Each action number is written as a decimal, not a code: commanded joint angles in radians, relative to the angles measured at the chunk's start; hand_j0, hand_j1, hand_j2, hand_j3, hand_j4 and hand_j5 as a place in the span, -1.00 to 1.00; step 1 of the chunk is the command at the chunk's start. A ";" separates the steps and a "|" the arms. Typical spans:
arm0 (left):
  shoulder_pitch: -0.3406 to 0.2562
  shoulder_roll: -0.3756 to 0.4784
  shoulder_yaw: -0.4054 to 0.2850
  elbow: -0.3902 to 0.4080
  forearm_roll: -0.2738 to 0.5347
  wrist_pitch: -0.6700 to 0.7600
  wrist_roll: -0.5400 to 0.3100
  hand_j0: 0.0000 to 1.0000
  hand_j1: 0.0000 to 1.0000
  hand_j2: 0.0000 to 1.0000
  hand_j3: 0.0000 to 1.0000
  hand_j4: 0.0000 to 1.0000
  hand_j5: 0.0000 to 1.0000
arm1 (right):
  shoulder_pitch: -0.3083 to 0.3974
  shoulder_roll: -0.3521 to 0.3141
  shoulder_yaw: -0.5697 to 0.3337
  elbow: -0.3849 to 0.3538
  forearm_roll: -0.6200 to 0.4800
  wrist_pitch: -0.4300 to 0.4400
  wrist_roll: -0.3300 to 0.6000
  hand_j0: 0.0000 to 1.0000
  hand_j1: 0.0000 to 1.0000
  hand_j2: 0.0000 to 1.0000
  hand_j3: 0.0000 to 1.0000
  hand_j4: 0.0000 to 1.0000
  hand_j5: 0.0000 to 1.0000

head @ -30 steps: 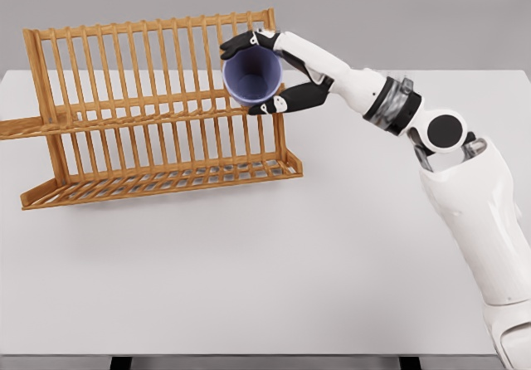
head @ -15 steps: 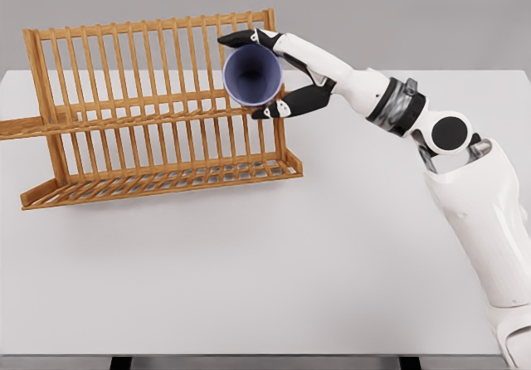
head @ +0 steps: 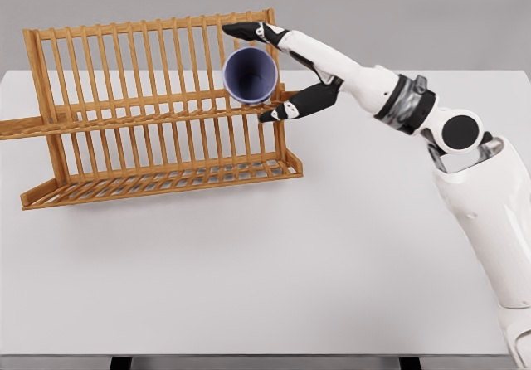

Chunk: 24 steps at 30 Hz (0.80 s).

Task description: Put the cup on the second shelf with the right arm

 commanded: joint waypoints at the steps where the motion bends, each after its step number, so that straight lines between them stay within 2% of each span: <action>1: 0.000 0.000 0.000 0.000 0.000 0.000 0.000 1.00 1.00 1.00 1.00 1.00 1.00 | 0.000 -0.008 -0.001 -0.013 -0.007 0.002 0.000 0.97 0.97 0.97 0.97 0.97 0.97; 3: 0.000 0.000 0.000 0.000 0.000 0.000 0.000 1.00 1.00 1.00 1.00 1.00 1.00 | 0.000 -0.008 -0.003 -0.019 -0.007 0.003 0.000 0.97 0.97 0.97 0.97 0.97 0.97; 5: 0.000 0.000 0.000 -0.001 0.000 0.000 -0.001 1.00 1.00 1.00 1.00 1.00 1.00 | 0.000 -0.030 -0.004 -0.058 -0.015 0.009 0.000 0.98 0.98 0.98 0.98 0.98 0.98; 11: 0.000 0.000 0.000 0.000 0.000 0.000 0.000 1.00 1.00 1.00 1.00 1.00 1.00 | 0.011 -0.048 -0.017 -0.073 -0.024 0.011 0.000 0.99 0.99 0.99 0.99 0.99 0.99; 12: 0.000 0.000 0.000 0.000 0.000 0.000 0.000 1.00 1.00 1.00 1.00 1.00 1.00 | 0.029 -0.068 -0.027 -0.117 -0.033 0.017 0.000 0.99 0.99 0.99 0.99 0.99 0.99; 14: 0.000 0.000 0.000 0.000 0.000 0.000 0.000 1.00 1.00 1.00 1.00 1.00 1.00 | 0.063 -0.105 -0.058 -0.160 -0.042 0.037 0.000 0.99 0.99 0.99 0.99 0.99 0.99; 16: 0.000 0.000 0.000 0.000 0.000 0.000 0.000 1.00 1.00 1.00 1.00 1.00 1.00 | 0.097 -0.138 -0.095 -0.185 -0.100 0.037 0.000 0.99 0.99 0.99 0.99 0.99 0.99; 18: 0.000 0.000 0.000 -0.001 0.000 0.000 0.000 1.00 1.00 1.00 1.00 1.00 1.00 | 0.127 -0.214 -0.119 -0.231 -0.182 0.034 0.000 0.99 0.99 0.99 0.99 0.99 0.99; 22: 0.000 0.000 0.000 -0.001 0.000 0.000 0.000 1.00 1.00 1.00 1.00 1.00 1.00 | 0.175 -0.250 -0.178 -0.242 -0.237 0.029 0.000 0.99 0.99 0.99 0.99 0.99 0.99; 24: 0.000 0.000 0.000 0.000 0.000 0.000 0.000 1.00 1.00 1.00 1.00 1.00 1.00 | 0.232 -0.280 -0.216 -0.240 -0.280 0.032 0.000 0.99 0.99 0.99 0.99 0.99 0.99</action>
